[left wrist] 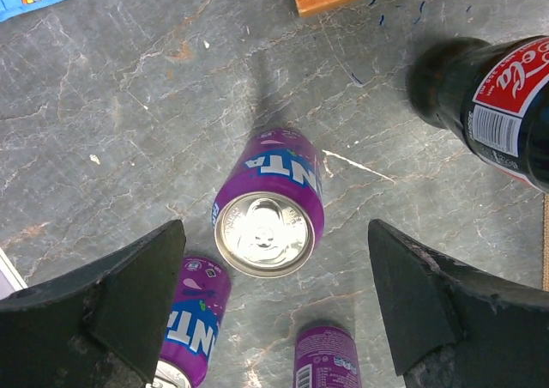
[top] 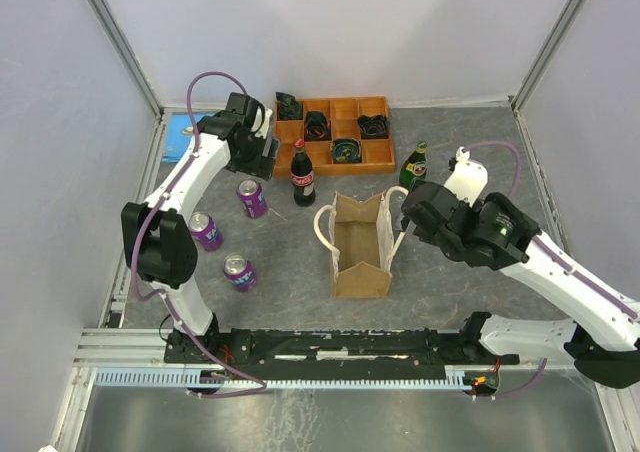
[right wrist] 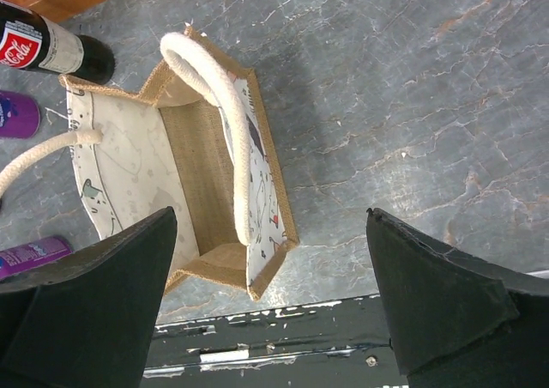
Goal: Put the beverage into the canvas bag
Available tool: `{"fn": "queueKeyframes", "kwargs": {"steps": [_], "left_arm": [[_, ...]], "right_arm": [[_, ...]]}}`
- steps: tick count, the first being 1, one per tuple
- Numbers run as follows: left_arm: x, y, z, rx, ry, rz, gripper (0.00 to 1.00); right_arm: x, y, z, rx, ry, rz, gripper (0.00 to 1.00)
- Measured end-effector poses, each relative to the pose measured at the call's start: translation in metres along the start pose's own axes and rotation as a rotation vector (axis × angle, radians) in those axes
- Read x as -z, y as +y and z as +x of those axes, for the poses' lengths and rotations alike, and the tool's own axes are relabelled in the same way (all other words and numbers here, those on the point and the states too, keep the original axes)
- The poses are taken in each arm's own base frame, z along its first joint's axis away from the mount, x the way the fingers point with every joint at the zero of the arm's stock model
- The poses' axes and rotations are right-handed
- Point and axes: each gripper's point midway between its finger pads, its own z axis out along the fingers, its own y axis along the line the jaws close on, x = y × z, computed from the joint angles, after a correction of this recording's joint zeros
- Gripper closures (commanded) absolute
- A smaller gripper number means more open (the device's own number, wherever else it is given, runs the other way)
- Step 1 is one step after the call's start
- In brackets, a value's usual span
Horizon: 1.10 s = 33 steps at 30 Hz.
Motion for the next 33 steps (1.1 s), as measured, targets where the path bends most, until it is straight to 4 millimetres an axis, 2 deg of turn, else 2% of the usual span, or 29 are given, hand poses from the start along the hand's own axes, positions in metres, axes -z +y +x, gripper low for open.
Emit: {"fn": "queueKeyframes", "kwargs": {"steps": [6,13,20,25,28,30,33], "left_arm": [[-0.007,0.005,0.004,0.001,0.023,-0.006,0.07],[-0.027,0.011,0.023,0.012,0.097,-0.004,0.07],[-0.03,0.009,0.027,0.01,0.112,0.007,0.12],[-0.034,0.005,0.041,0.008,0.153,0.027,0.18],[-0.035,0.004,0.048,0.004,0.174,0.032,0.23],[-0.035,0.004,0.048,0.0,0.176,0.034,0.3],[-0.035,0.004,0.048,-0.007,0.177,0.037,0.51]], "right_arm": [[-0.001,-0.002,0.002,0.007,0.005,0.012,0.01],[-0.002,-0.002,0.003,0.011,0.007,0.017,0.01],[-0.003,-0.001,0.003,0.014,0.009,0.021,0.01],[-0.004,-0.003,0.005,0.017,0.011,0.025,0.01],[-0.004,-0.003,0.005,0.018,0.012,0.027,0.01],[-0.005,-0.003,0.006,0.016,0.013,0.029,0.01],[-0.006,-0.004,0.007,0.016,0.015,0.033,0.01]]}}
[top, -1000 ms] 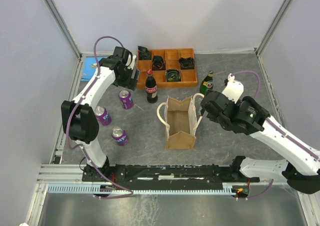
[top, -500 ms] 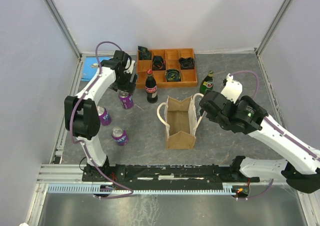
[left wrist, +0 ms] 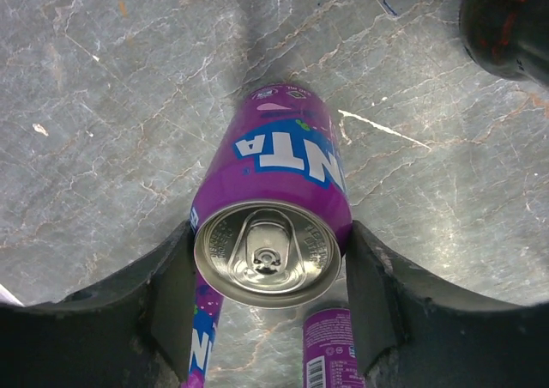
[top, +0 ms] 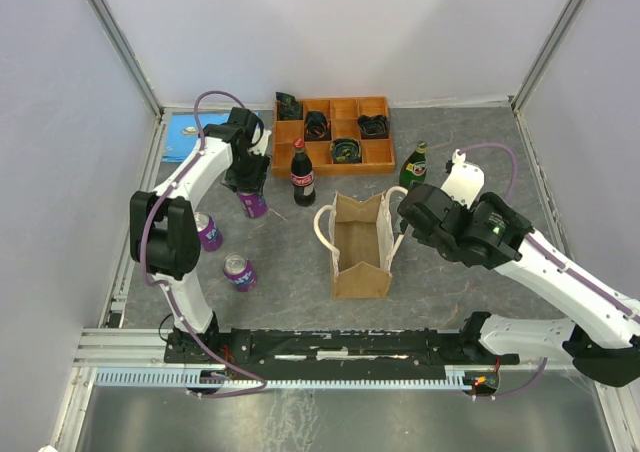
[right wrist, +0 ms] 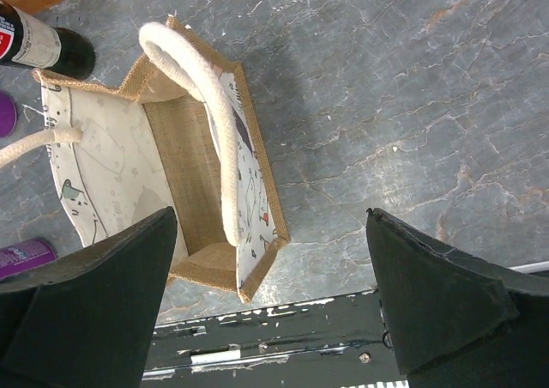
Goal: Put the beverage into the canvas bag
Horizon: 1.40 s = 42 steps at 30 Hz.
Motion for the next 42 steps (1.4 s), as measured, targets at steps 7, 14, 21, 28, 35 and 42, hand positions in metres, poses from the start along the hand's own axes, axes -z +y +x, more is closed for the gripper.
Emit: {"fn": "queueKeyframes", "kwargs": {"steps": [7,14,21,28,35,42], "left_arm": [[0.002,0.0,0.002,-0.016,0.011,0.006,0.97],[0.012,-0.004,0.002,-0.019,0.029,0.031,0.97],[0.045,-0.001,-0.022,-0.033,-0.033,0.034,0.97],[0.128,0.001,-0.085,-0.032,-0.279,0.045,0.97],[0.214,-0.02,-0.139,-0.079,-0.594,0.113,0.97],[0.252,-0.12,-0.141,-0.269,-0.708,0.313,0.97]], "right_arm": [[0.0,-0.002,0.001,0.001,0.002,0.004,0.01],[0.0,-0.003,0.001,0.004,0.003,0.006,0.01],[-0.003,-0.002,0.003,0.015,0.007,0.015,0.01],[-0.007,0.001,0.005,0.044,0.014,0.032,0.01],[-0.009,0.003,0.005,0.053,0.014,0.038,0.01],[-0.008,0.002,0.002,0.044,0.003,0.046,0.01]]}}
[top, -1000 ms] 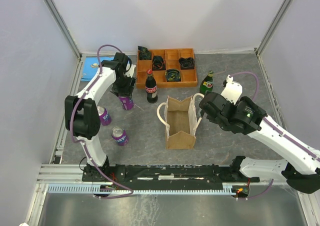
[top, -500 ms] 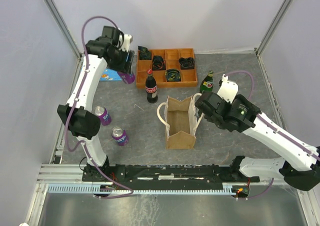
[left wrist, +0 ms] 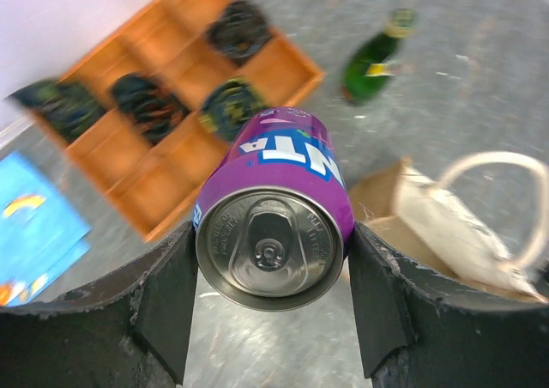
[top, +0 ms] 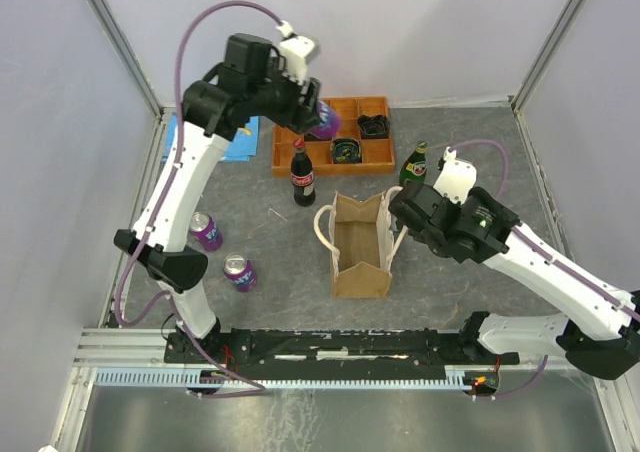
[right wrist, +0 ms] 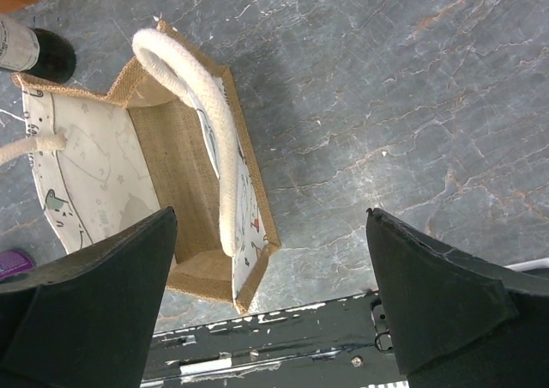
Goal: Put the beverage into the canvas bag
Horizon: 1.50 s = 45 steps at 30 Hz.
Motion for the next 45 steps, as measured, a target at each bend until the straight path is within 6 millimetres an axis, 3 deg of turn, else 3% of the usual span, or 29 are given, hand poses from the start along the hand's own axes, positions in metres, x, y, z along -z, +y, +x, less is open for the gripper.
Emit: {"fn": "queueKeyframes", "kwargs": {"steps": [4,7,13,18,24,32,45], "left_arm": [[-0.006,-0.068,-0.007,-0.068,-0.021,0.171,0.97],[-0.007,-0.103,0.001,-0.094,-0.006,0.267,0.97],[-0.014,-0.129,0.036,-0.107,0.081,0.335,0.97],[-0.025,-0.153,0.08,-0.141,0.176,0.379,0.97],[-0.032,-0.183,0.113,-0.232,0.244,0.431,0.97],[-0.045,-0.184,0.127,-0.331,0.254,0.396,0.97],[-0.1,-0.172,0.177,-0.385,0.363,0.297,0.97]], "right_arm": [[0.002,-0.003,-0.004,-0.021,-0.016,0.006,0.01],[0.006,-0.009,-0.006,-0.037,-0.026,0.01,0.01],[0.013,-0.023,-0.012,-0.076,-0.052,0.017,0.01],[0.02,-0.036,-0.019,-0.1,-0.081,0.024,0.01],[0.03,-0.047,-0.03,-0.133,-0.118,0.024,0.01],[0.032,-0.052,-0.029,-0.133,-0.116,0.031,0.01],[0.037,-0.06,-0.03,-0.154,-0.12,0.02,0.01]]}}
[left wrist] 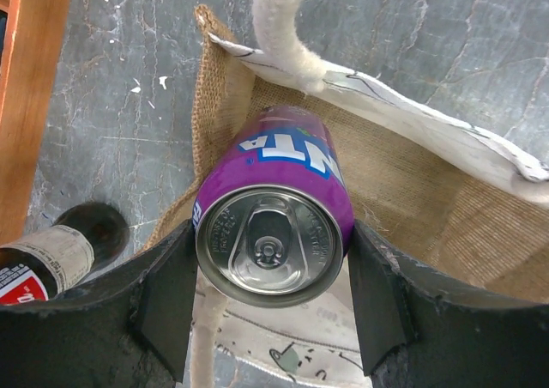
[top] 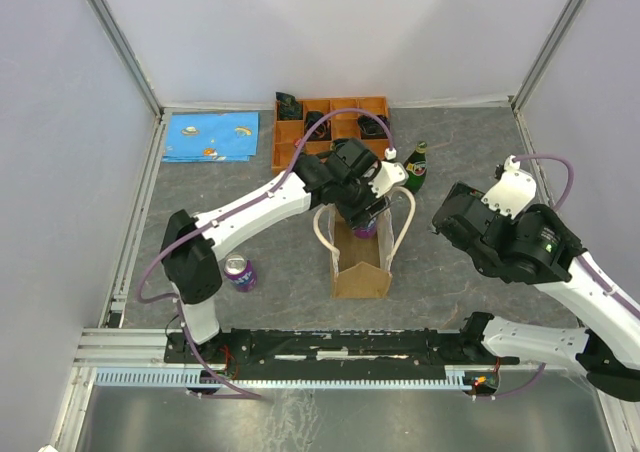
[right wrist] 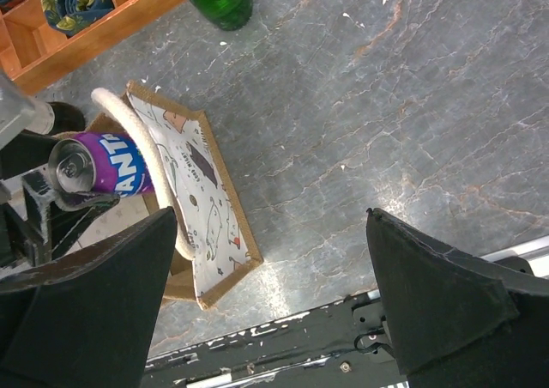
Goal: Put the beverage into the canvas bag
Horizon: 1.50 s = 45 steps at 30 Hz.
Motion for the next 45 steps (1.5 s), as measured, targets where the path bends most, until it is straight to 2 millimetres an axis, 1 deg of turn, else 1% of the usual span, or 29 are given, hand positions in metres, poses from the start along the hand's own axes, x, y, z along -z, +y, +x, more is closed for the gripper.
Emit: {"fn": "queueKeyframes", "kwargs": {"steps": [7,15,23,25,28,30,39,42,44,45], "left_arm": [[-0.024,0.002,0.011,-0.001,0.032,-0.012,0.97],[-0.047,0.005,0.013,-0.002,0.045,-0.027,0.97],[-0.067,0.004,0.02,-0.004,0.071,-0.024,0.97],[-0.069,0.004,0.021,-0.004,0.075,-0.025,0.97],[-0.071,0.003,0.02,0.008,0.07,-0.027,0.9],[-0.071,0.003,0.019,0.023,0.064,-0.028,0.88],[-0.078,0.0,0.011,0.074,0.016,-0.023,0.87],[-0.079,-0.001,0.01,0.081,0.01,-0.025,0.82],[-0.079,0.0,0.01,0.081,0.01,-0.029,0.81],[-0.079,-0.001,0.009,0.08,0.01,-0.032,0.78]], "right_arm": [[0.001,-0.005,-0.001,0.009,-0.003,0.012,0.01],[0.004,-0.013,-0.003,-0.004,-0.011,0.016,0.01],[0.006,-0.021,-0.005,-0.018,-0.017,0.021,0.01],[0.006,-0.022,-0.005,-0.018,-0.017,0.024,0.01],[0.007,-0.023,-0.005,-0.02,-0.018,0.025,0.01],[0.007,-0.023,-0.005,-0.023,-0.018,0.025,0.01],[0.006,-0.023,-0.004,-0.021,-0.017,0.028,0.01],[0.006,-0.023,-0.004,-0.019,-0.017,0.029,0.01],[0.006,-0.023,-0.004,-0.019,-0.017,0.029,0.01],[0.006,-0.024,-0.004,-0.02,-0.017,0.028,0.01]]}}
